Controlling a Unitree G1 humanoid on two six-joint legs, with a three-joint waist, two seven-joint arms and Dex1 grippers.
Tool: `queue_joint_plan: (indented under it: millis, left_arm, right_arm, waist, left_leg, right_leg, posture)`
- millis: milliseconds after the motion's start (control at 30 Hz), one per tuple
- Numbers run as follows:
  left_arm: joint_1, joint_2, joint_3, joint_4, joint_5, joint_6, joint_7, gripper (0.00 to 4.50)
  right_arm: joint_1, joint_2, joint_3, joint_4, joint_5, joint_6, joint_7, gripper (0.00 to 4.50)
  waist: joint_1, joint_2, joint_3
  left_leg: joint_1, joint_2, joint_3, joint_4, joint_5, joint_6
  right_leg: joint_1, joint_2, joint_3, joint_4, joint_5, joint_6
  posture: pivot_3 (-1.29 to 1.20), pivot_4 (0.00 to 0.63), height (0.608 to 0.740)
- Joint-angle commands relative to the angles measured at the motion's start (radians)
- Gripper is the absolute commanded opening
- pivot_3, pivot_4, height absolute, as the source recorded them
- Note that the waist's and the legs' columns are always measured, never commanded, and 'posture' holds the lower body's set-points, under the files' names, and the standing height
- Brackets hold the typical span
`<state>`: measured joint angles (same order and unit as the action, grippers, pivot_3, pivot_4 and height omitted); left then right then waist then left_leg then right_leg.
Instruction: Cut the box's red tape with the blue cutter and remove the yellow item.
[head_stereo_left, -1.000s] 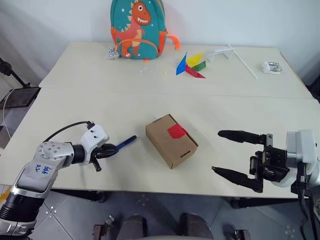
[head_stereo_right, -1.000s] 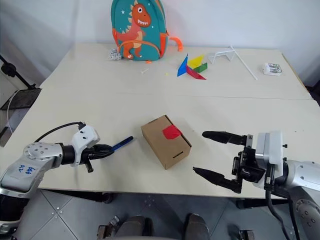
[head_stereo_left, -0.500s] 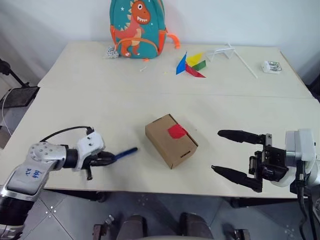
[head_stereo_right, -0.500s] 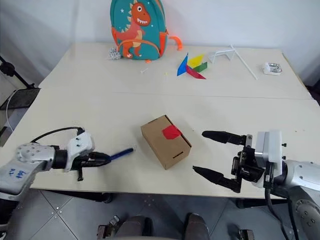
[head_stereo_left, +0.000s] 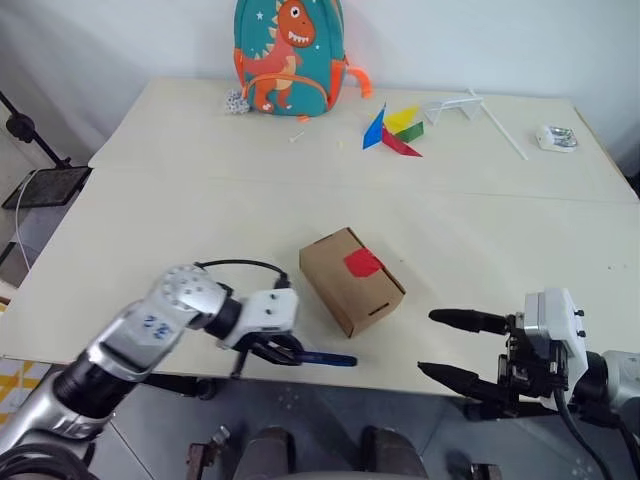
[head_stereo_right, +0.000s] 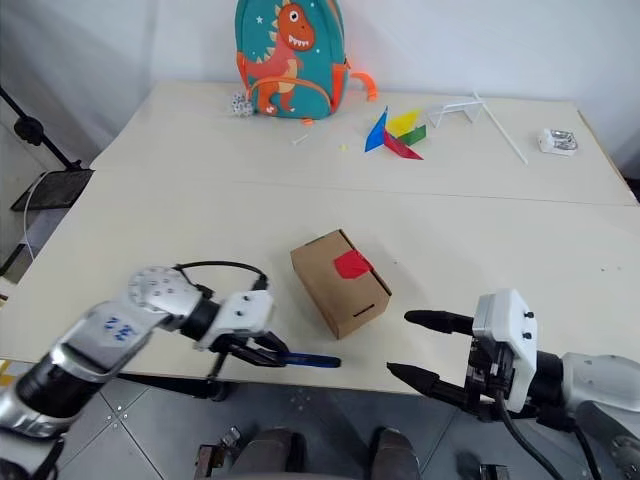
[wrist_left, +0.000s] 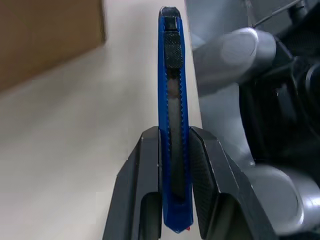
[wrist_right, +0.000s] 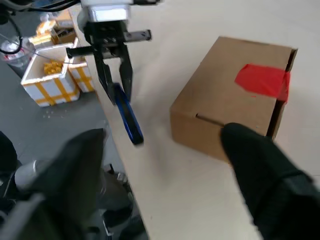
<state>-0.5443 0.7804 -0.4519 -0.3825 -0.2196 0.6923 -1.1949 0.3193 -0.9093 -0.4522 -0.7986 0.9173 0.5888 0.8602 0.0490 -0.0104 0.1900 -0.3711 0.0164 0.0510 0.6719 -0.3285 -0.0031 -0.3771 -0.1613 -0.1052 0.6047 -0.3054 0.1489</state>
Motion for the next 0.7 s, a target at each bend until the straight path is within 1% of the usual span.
queue_joint_plan:
  millis: [33,133,267,367,500,567,700]
  left_arm:
    - [-0.044,-0.073,-0.060,0.015,0.066,0.049,0.082,0.44]
    - [-0.057,-0.106,-0.111,0.019,0.105,0.060,0.107,0.44]
    - [-0.067,-0.162,-0.157,0.017,0.133,0.114,0.153,0.44]
    - [-0.074,-0.171,-0.179,0.007,0.144,0.151,0.165,0.44]
    - [-0.092,-0.191,-0.192,0.012,0.156,0.173,0.183,0.44]
    - [-0.096,-0.189,-0.200,0.005,0.154,0.186,0.180,0.44]
    - [-0.106,-0.161,-0.231,-0.020,0.146,0.220,0.150,0.44]
  right_arm:
    - [0.031,-0.019,-0.042,-0.037,-0.058,-0.004,-0.006,2.56]
    - [0.045,-0.021,-0.020,-0.050,-0.098,-0.003,-0.011,1.52]
    - [0.009,-0.023,0.088,-0.042,-0.191,-0.019,-0.028,0.03]
    - [-0.031,-0.024,0.163,-0.023,-0.237,0.003,-0.051,0.03]
    - [-0.076,-0.048,0.266,0.009,-0.296,0.026,-0.045,0.03]
    - [-0.106,-0.046,0.305,0.018,-0.305,0.048,-0.054,0.03]
    - [-0.201,-0.037,0.421,0.047,-0.335,0.111,-0.067,0.03]
  waist:
    - [0.002,0.000,0.000]
    - [0.001,0.000,0.000]
    - [0.002,0.000,0.000]
    - [0.004,0.000,0.000]
    - [0.007,0.000,0.000]
    - [0.006,0.000,0.000]
    - [0.003,-0.001,0.000]
  left_leg:
    - [0.000,0.000,0.000,0.001,0.000,0.000]
    - [-0.001,0.000,-0.001,0.004,-0.001,0.001]
    - [-0.001,0.000,-0.001,0.006,-0.001,0.002]
    - [-0.002,0.000,-0.002,0.009,-0.002,0.003]
    - [-0.002,-0.001,-0.002,0.010,-0.002,0.004]
    - [-0.002,-0.001,-0.002,0.010,-0.002,0.004]
    - [-0.002,-0.001,-0.002,0.010,-0.002,0.004]
  right_leg:
    - [0.000,0.000,0.000,0.000,0.000,0.000]
    - [0.000,0.000,0.000,0.001,0.000,0.000]
    - [0.001,0.000,0.000,0.002,0.000,0.000]
    - [0.002,-0.001,0.000,0.002,0.000,0.000]
    - [0.003,-0.002,0.000,0.002,0.000,0.000]
    - [0.003,-0.002,0.000,0.002,0.000,0.000]
    - [0.003,-0.002,0.000,0.002,0.000,0.000]
  posture:
    - [0.00,0.150,0.740]
    - [0.00,0.150,0.740]
    - [0.00,0.150,0.740]
    - [0.00,0.150,0.740]
    - [0.00,0.150,0.740]
    - [0.00,0.150,0.740]
    - [0.00,0.150,0.740]
